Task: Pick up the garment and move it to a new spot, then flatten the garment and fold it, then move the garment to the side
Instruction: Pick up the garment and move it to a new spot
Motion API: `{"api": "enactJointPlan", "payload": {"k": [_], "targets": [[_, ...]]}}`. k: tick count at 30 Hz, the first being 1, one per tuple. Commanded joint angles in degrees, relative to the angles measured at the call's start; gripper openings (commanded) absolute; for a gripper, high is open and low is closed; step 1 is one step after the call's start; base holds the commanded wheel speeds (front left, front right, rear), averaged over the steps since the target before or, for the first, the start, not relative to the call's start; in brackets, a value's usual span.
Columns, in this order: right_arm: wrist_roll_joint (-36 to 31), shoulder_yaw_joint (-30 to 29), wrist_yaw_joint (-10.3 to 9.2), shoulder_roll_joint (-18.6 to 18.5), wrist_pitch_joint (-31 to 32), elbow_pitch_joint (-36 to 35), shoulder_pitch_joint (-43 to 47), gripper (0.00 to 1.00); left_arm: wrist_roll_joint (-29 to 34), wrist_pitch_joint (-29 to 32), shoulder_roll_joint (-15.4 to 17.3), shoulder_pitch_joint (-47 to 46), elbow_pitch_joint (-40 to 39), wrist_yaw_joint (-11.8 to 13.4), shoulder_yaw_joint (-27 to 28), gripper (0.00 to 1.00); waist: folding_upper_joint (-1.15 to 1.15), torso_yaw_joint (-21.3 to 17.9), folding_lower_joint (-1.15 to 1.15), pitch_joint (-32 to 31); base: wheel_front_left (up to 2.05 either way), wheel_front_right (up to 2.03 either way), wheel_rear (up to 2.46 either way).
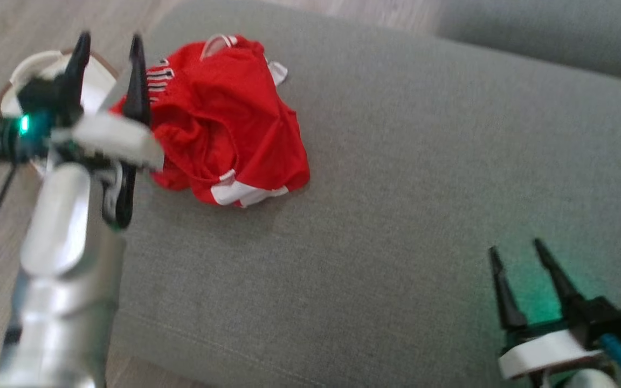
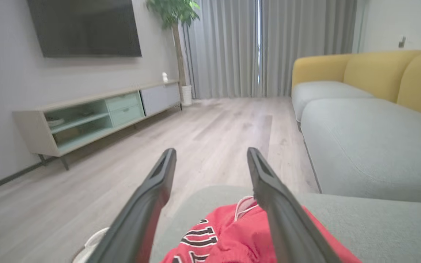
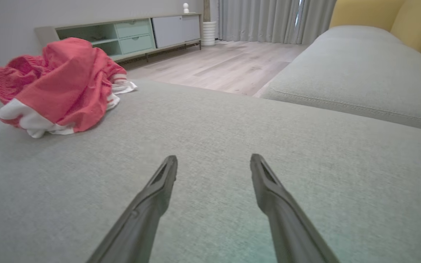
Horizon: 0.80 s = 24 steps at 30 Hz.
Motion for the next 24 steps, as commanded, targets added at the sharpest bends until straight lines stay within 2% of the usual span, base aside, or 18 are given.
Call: {"api": "enactJointPlan", "payload": {"k": [1,6,11,16,17,18,20,24], "targets": [[-0.4,0.7,-0.04,-1.6,-0.8,-2.4,-2.1,1.00,-0.4,0.7,1.7,-3.7,0.4,-0.3,1.4,1.00,0.00,-0.4,-0.02,3.8,0.00,0.00,0.00],[-0.2,-0.8,-0.04,-4.8,-0.8,-5.5,-2.2,1.00,-2.3,4.6,1.0,-12.3,13.9,-1.4,1.2,1.00,0.00,-1.3,-0.02,8.0,0.00,0.00,0.00],[-0.2,-1.6,-0.04,-7.1,-0.8,-7.8,-1.6,1.00,-4.8,9.4,0.2,-16.4,25.9,-2.8,0.8,1.00,0.00,-1.6,-0.02,10.4,0.00,0.00,0.00],[-0.3,-1.4,-0.04,-7.6,-0.8,-8.8,-1.5,1.00,-5.6,11.1,-0.1,-17.4,32.9,-3.5,-0.5,1.00,0.00,-1.8,-0.02,11.2,0.00,0.00,0.00],[-0.4,-1.3,-0.04,-7.6,-0.8,-8.9,-1.5,1.00,-5.6,10.3,0.0,-17.5,33.6,-3.6,-0.7,0.32,0.00,-1.9,-0.02,11.2,0.00,0.00,0.00],[-0.4,-1.3,-0.04,-7.6,-0.8,-8.8,-1.6,1.00,-5.7,9.6,0.0,-17.6,34.2,-3.6,-0.9,0.00,0.00,-1.9,-0.02,11.1,0.00,0.00,0.00],[-0.4,-1.2,-0.04,-7.5,-0.8,-8.7,-1.6,1.00,-5.8,8.6,0.0,-17.6,34.7,-3.7,-1.1,0.00,0.00,-1.9,-0.02,10.9,0.00,0.00,0.00],[-0.3,0.0,-0.04,-6.2,-0.8,-7.2,-1.4,1.00,-6.8,2.8,-0.2,-17.7,35.0,-4.0,-1.7,0.00,0.00,-2.7,-0.02,7.6,0.00,0.00,0.00]]}}
